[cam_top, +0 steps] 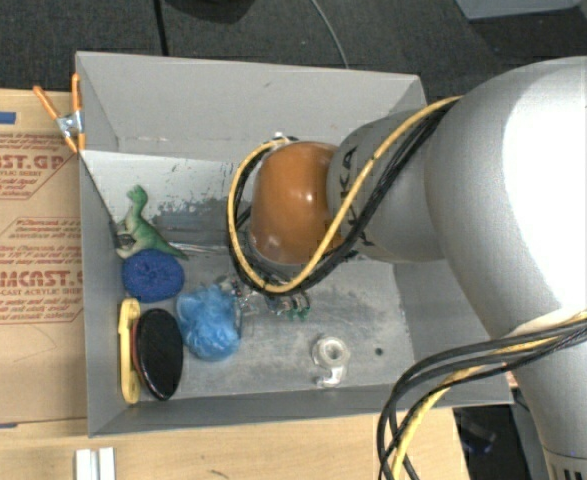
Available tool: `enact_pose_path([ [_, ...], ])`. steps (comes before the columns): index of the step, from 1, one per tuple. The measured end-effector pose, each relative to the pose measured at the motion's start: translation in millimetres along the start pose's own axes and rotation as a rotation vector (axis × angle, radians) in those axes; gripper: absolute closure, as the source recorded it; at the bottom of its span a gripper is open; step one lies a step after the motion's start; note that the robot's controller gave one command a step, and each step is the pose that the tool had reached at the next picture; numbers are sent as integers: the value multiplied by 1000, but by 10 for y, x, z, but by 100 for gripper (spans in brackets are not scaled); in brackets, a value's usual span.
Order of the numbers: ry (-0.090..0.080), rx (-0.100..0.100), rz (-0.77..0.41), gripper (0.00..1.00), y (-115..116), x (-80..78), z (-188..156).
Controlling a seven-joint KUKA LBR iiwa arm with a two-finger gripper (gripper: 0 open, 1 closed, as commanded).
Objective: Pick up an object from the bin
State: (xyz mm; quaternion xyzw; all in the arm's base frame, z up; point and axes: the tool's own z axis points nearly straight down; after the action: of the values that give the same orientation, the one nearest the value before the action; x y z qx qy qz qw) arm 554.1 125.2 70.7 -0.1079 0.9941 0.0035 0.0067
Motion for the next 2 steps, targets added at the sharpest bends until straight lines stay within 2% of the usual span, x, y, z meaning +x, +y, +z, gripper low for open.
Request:
enact_pose_path([
  [2,0,0,1,100,-1,0,0],
])
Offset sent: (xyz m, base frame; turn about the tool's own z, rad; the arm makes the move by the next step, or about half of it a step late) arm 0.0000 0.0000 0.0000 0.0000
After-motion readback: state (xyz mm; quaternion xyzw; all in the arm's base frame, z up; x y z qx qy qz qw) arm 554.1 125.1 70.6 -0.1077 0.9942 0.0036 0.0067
